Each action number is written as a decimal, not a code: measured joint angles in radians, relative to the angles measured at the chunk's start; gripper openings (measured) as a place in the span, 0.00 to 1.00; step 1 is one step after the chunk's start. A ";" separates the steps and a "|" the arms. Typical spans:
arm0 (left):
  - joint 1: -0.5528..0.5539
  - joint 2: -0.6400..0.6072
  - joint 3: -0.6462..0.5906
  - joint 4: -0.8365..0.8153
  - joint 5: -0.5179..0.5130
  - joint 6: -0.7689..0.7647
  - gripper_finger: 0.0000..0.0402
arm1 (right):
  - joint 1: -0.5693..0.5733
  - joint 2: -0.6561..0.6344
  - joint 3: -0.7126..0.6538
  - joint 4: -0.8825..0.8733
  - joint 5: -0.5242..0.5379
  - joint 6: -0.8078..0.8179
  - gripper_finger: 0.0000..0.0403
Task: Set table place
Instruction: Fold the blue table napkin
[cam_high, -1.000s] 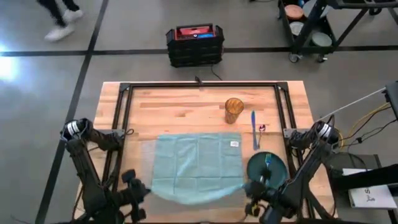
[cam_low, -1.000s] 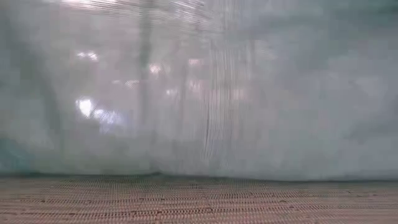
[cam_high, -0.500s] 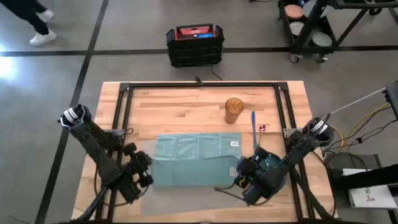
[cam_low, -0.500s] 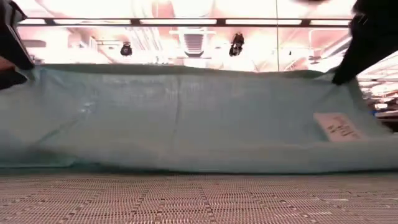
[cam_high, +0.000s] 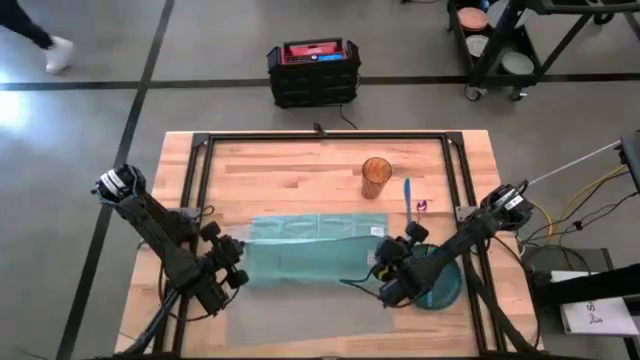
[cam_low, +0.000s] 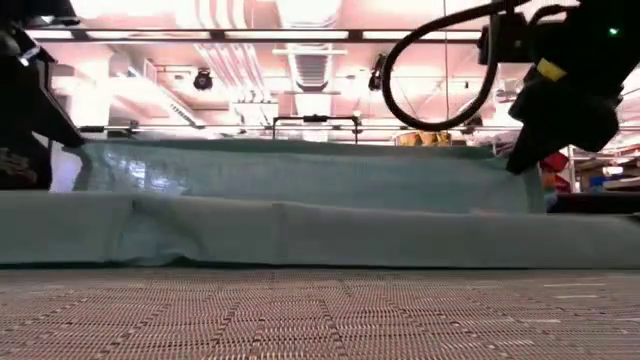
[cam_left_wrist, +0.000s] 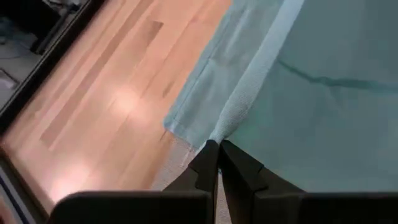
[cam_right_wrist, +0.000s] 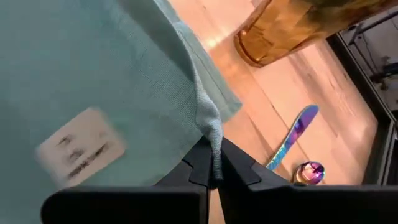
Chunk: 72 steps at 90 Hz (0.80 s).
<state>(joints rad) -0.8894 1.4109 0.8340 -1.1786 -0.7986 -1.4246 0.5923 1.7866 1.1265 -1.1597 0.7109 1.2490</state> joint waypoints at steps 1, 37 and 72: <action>0.000 0.000 -0.002 0.001 0.000 0.000 0.00 | 0.000 0.000 -0.002 0.001 0.000 -0.002 0.00; 0.000 0.000 -0.059 0.044 0.001 -0.002 0.00 | -0.008 0.000 -0.050 -0.002 -0.003 -0.002 0.00; 0.015 0.000 -0.033 0.058 0.002 -0.001 0.01 | -0.013 0.000 -0.050 0.000 0.000 -0.031 0.00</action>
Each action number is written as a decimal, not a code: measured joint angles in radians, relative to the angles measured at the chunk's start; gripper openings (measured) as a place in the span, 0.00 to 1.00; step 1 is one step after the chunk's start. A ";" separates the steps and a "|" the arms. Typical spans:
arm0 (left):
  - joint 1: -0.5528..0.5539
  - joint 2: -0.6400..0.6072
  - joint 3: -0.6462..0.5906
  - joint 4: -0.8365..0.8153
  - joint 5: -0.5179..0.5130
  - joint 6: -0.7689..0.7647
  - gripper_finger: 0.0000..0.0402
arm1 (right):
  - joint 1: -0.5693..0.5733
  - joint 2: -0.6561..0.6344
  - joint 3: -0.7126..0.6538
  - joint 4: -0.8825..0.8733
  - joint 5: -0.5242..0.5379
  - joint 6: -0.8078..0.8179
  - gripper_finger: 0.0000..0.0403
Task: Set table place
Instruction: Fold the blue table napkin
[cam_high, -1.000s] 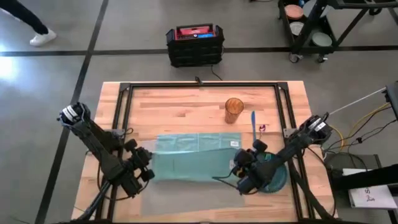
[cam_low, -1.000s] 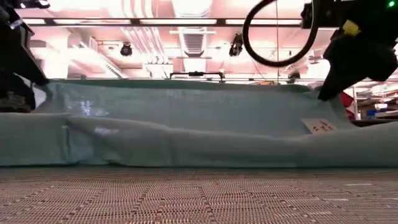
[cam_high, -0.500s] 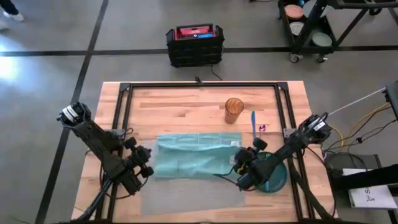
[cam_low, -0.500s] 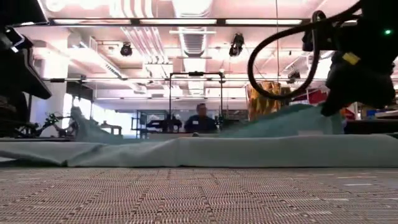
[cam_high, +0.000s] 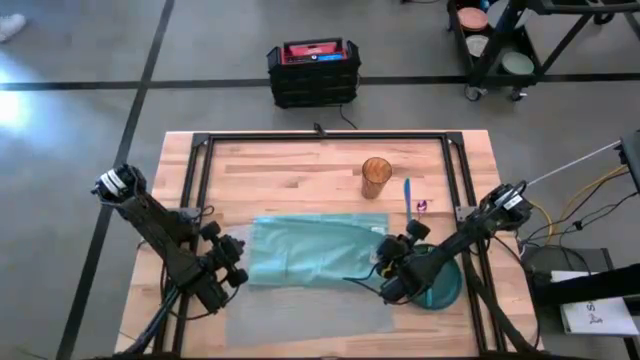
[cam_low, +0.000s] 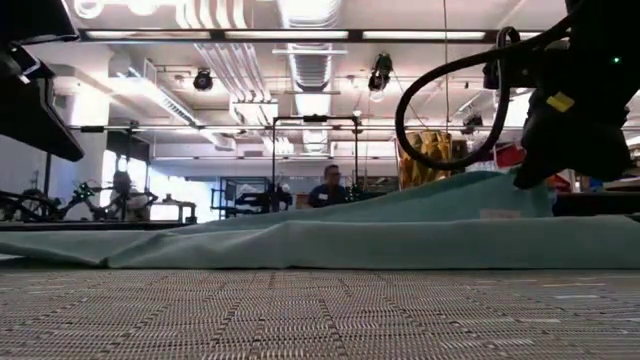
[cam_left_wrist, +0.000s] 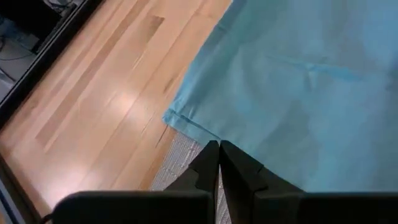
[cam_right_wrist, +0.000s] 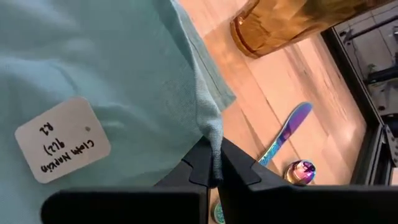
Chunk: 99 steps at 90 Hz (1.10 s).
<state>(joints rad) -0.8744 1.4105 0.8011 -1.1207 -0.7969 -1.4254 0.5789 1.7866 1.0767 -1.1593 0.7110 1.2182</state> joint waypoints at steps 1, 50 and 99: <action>0.002 0.000 0.001 0.001 0.002 0.000 0.01 | 0.000 0.000 0.000 0.000 0.000 0.000 0.00; 0.602 -0.221 -0.084 0.338 0.418 0.648 0.49 | -0.002 0.000 0.000 0.030 0.009 -0.017 0.00; 1.026 -0.217 -0.335 0.677 0.686 0.950 0.36 | -0.002 0.000 0.000 0.048 0.022 -0.025 0.00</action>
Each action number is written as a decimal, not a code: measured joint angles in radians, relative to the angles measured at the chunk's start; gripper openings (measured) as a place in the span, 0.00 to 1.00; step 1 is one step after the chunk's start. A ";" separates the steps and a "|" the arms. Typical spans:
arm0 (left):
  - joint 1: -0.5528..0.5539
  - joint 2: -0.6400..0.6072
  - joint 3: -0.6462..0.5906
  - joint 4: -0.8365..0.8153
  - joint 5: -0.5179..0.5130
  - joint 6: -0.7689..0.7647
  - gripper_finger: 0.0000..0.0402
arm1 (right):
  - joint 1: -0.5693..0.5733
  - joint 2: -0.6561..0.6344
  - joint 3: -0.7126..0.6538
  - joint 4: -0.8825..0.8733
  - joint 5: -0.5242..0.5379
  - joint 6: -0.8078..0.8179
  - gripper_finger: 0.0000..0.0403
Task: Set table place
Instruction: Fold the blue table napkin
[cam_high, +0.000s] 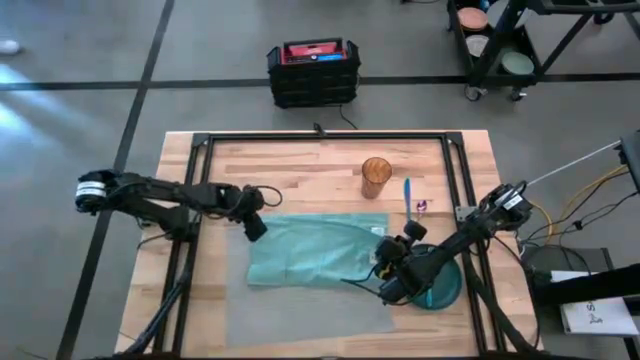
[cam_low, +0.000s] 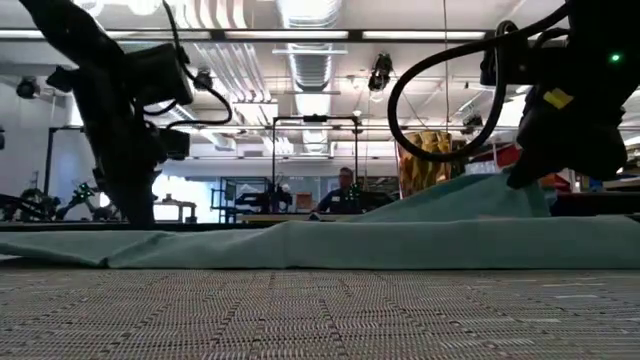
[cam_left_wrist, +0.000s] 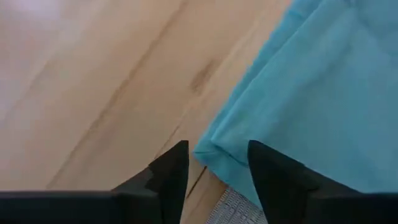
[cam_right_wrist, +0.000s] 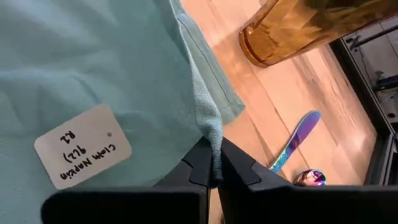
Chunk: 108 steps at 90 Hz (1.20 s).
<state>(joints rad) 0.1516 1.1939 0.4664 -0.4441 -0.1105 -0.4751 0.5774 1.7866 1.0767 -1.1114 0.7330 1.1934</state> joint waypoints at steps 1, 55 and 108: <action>0.000 0.001 -0.001 0.003 0.000 0.000 0.36 | 0.000 0.000 0.000 0.000 0.000 0.000 0.00; 0.000 0.029 0.002 0.041 0.025 0.023 0.29 | 0.000 0.000 0.000 0.025 0.000 0.001 0.00; 0.000 0.031 0.032 0.042 0.024 0.044 0.05 | 0.000 0.000 0.000 0.029 -0.002 0.000 0.00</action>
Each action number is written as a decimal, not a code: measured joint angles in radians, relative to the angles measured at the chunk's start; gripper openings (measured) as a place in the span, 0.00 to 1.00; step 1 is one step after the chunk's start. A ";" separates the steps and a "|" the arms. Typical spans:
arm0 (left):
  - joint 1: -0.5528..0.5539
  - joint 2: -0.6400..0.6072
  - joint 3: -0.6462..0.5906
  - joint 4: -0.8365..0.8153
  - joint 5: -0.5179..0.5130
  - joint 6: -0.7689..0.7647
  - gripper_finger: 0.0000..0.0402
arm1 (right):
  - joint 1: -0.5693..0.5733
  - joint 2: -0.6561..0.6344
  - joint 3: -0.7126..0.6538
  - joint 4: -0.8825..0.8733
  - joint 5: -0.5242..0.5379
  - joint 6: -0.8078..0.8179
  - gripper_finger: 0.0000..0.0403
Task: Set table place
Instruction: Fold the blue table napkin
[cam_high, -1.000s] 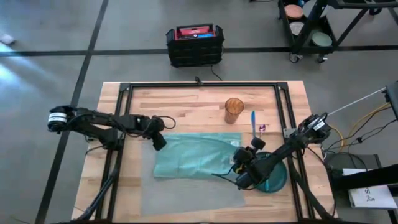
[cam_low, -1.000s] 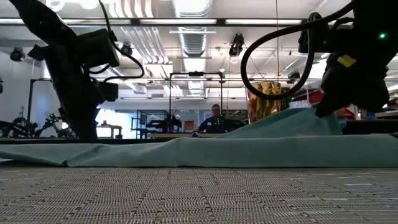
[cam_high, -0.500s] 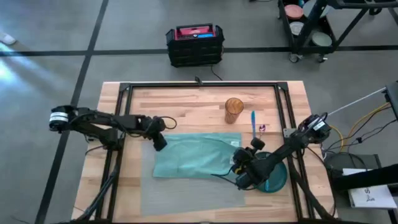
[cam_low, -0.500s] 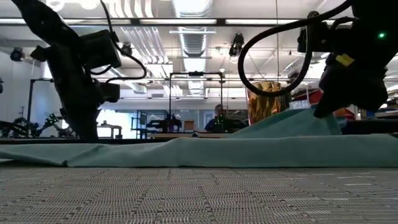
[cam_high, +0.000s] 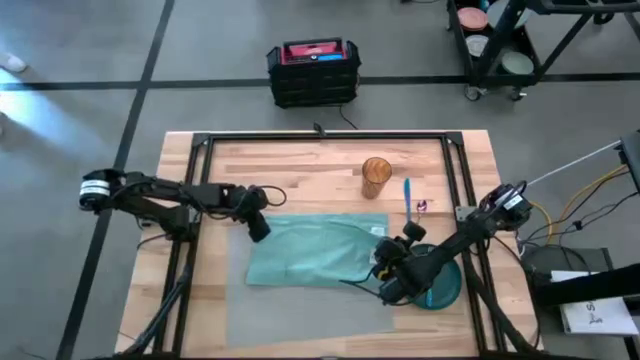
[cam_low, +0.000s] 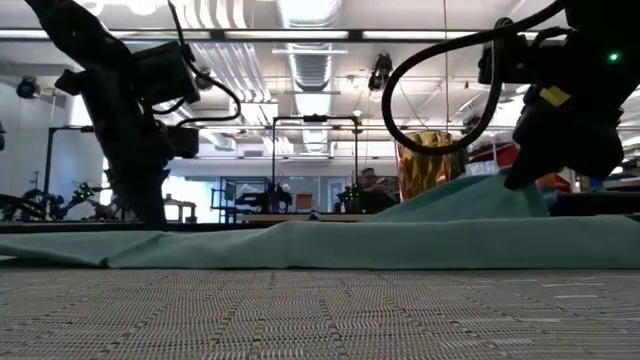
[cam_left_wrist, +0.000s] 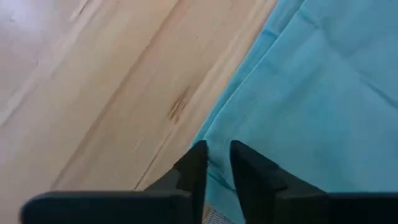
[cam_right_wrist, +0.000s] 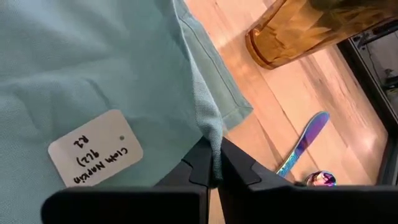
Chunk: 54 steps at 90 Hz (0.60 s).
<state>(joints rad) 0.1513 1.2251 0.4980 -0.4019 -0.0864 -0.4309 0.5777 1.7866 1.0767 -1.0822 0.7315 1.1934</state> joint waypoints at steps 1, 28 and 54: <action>0.000 0.000 0.000 0.000 0.000 0.000 0.04 | 0.000 0.000 0.000 0.000 0.000 0.000 0.00; 0.000 0.003 -0.002 -0.005 0.000 -0.024 0.11 | 0.000 0.000 0.000 0.000 0.000 0.000 0.00; 0.000 0.005 -0.002 -0.006 0.001 -0.034 0.20 | 0.000 0.000 0.000 0.004 0.000 0.000 0.00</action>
<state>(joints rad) 0.1513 1.2304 0.4957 -0.4080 -0.0856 -0.4644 0.5777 1.7866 1.0767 -1.0782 0.7315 1.1934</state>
